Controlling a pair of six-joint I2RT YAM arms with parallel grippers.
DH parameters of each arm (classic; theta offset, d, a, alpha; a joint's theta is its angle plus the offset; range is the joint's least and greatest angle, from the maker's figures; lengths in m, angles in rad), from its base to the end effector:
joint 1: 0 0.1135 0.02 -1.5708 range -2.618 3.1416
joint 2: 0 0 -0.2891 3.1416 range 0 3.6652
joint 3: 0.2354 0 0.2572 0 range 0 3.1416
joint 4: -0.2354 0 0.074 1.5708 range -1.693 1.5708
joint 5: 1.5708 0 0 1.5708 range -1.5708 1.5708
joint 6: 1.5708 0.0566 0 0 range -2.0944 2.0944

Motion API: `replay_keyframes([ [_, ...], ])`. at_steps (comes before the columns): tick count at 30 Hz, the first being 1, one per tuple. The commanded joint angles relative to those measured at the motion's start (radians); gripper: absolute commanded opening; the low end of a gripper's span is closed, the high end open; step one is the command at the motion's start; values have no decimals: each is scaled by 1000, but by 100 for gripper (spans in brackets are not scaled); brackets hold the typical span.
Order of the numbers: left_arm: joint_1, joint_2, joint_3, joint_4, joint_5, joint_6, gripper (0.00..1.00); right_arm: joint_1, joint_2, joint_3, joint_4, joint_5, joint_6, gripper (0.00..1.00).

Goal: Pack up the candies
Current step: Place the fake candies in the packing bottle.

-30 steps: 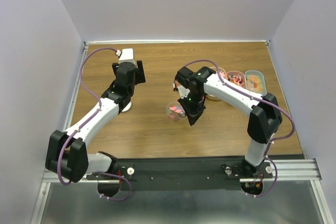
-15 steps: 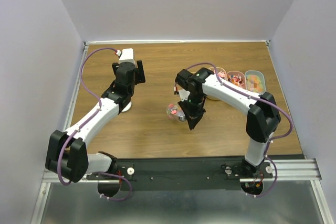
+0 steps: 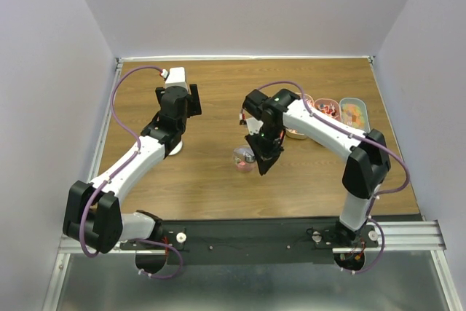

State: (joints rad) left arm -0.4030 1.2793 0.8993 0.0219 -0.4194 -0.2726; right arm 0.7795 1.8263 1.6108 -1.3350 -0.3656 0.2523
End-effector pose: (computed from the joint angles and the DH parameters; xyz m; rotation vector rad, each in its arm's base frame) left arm 0.2934 -0.1000 0.3093 -0.1541 1.8907 -0.0545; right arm 0.2367 0.2624 0.2715 0.7712 -2.8363 -0.4874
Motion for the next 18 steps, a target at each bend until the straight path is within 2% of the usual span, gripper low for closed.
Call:
replay_keyframes([
  [1,4,-12,3,32,-16,6,80,7,-61,20,-53,68,-51,1],
  [7,4,3,3,36,33,4,80,9,-188,-57,29,261,-3,1],
  [10,4,21,4,41,74,-2,80,10,-300,-89,101,517,25,1],
  [11,4,26,9,42,88,-5,80,9,-335,-150,167,647,31,1],
  [14,4,54,33,47,148,-8,80,10,-455,-247,290,794,13,1],
  [18,3,92,75,46,211,-14,80,7,-443,-304,274,852,19,1],
])
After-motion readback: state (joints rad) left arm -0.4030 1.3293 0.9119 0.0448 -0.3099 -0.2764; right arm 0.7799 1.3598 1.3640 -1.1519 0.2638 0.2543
